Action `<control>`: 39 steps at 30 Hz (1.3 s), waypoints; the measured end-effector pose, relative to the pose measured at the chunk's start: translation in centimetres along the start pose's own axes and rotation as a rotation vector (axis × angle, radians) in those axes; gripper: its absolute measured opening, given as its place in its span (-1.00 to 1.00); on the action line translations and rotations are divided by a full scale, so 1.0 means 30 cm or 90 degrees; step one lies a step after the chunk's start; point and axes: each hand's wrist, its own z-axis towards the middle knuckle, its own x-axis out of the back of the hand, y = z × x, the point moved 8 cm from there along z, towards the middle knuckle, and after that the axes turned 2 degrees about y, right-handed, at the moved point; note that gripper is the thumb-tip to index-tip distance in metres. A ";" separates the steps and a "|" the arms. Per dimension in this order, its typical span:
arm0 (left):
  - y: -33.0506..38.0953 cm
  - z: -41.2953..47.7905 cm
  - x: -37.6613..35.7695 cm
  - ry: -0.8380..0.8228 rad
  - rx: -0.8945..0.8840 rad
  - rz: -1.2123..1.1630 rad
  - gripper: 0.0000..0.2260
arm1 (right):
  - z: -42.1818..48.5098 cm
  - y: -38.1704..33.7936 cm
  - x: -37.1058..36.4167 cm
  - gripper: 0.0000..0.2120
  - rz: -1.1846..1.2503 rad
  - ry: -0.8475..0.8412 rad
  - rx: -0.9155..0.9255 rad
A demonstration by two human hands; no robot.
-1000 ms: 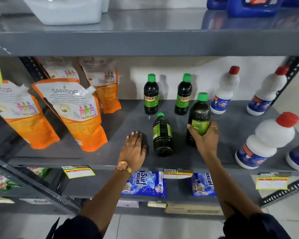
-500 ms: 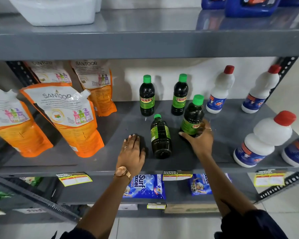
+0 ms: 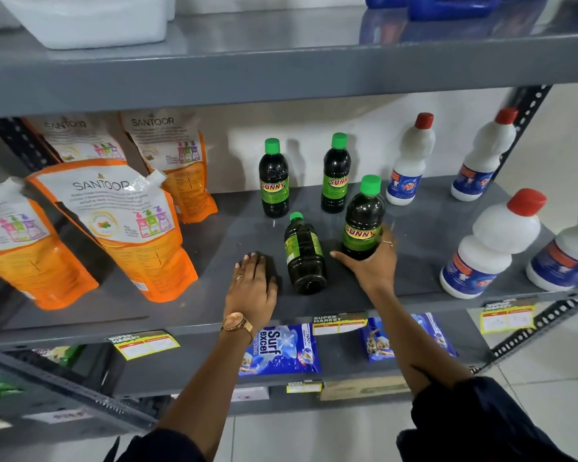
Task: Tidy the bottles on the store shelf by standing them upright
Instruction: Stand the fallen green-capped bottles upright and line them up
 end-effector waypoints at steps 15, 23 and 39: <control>0.000 -0.024 -0.009 -0.019 -0.005 -0.013 -0.48 | -0.276 0.116 0.184 -0.47 0.038 -0.076 0.003; 0.012 -0.019 -0.020 -0.036 -0.006 -0.008 -0.53 | -0.276 0.126 0.189 -0.37 0.041 -0.087 0.012; 0.009 -0.020 -0.012 -0.080 -0.048 -0.014 -0.48 | -0.364 0.135 0.197 -0.08 0.058 0.077 -0.055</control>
